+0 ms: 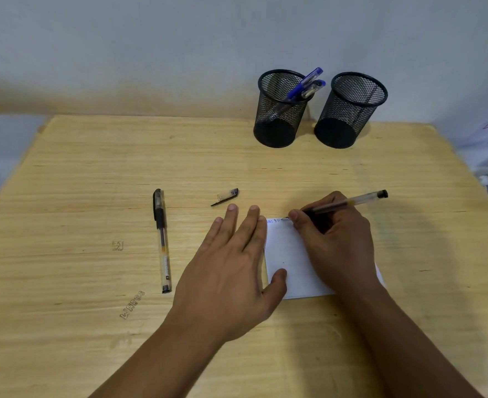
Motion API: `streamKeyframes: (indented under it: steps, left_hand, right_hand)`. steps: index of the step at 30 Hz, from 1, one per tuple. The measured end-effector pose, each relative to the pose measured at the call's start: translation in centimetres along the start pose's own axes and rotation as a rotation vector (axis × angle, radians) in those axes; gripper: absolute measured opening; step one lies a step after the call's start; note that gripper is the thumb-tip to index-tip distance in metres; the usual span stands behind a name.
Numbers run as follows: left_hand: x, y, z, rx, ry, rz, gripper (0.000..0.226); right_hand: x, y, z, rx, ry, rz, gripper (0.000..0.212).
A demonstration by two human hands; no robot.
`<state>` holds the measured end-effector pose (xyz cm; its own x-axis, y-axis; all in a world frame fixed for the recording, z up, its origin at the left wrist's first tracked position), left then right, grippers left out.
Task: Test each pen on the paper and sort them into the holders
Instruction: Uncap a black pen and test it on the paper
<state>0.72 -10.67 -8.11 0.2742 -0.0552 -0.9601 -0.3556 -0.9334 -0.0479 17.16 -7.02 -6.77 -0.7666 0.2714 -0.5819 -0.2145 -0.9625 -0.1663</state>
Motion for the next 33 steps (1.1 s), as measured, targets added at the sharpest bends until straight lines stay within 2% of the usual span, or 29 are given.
streamKeyframes:
  steps: [33]
  left_hand:
    - [0.07, -0.05, 0.0, -0.012, 0.005, 0.0, 0.083]
  right_hand:
    - [-0.06, 0.01, 0.03, 0.025, 0.032, -0.027, 0.014]
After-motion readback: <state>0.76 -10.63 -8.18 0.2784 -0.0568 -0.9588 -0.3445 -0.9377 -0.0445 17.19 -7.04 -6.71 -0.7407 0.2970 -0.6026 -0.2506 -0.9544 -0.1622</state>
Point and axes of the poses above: each hand's wrist, its own y-axis away from the middle knuckle, its own x-axis out of the palm, z = x × y, the point moved 4 cm from there along -y, towards the middle knuckle, and after that the axes turned 1 degree about -z, right-handed, at the moved point
